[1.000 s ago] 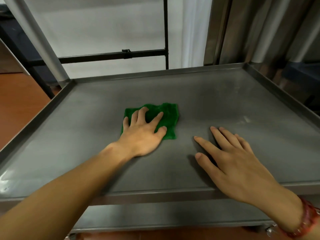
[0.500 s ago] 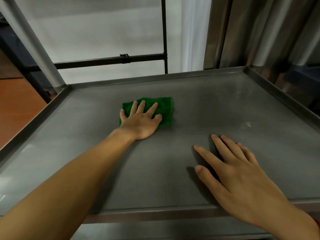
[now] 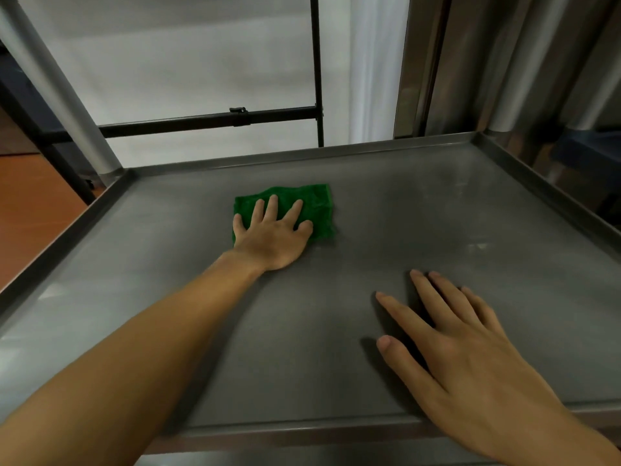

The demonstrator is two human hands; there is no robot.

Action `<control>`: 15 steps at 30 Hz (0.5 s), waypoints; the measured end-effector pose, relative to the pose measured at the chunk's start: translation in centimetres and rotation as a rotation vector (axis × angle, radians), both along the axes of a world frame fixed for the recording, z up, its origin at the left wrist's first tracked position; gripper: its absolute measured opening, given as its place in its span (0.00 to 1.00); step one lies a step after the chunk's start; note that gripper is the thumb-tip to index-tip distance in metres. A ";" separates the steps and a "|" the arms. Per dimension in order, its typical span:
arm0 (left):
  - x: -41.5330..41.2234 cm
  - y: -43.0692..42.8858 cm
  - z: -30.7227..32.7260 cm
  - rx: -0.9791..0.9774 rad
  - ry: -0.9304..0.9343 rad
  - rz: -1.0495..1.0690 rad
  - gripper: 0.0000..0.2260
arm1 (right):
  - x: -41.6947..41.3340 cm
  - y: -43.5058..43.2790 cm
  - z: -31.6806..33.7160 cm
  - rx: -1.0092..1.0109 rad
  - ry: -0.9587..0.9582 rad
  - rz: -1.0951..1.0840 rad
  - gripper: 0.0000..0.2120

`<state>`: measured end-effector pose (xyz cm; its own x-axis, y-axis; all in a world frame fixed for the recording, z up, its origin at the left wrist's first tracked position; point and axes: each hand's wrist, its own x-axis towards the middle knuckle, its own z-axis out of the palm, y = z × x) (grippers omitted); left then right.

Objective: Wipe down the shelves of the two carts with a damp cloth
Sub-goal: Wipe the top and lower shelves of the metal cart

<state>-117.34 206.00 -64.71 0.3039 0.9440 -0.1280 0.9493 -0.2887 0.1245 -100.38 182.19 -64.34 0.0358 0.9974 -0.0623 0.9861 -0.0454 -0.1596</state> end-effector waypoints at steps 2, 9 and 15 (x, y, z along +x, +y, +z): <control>0.6 2.1 0.1 0.002 0.004 0.018 0.26 | 0.1 0.0 -0.5 0.054 0.029 -0.009 0.37; 2.8 8.7 0.9 0.003 0.019 0.083 0.29 | -0.1 0.2 -0.2 0.026 0.016 -0.016 0.35; 2.7 8.1 1.1 -0.025 0.027 0.068 0.29 | -0.1 0.2 0.0 0.047 0.002 -0.014 0.34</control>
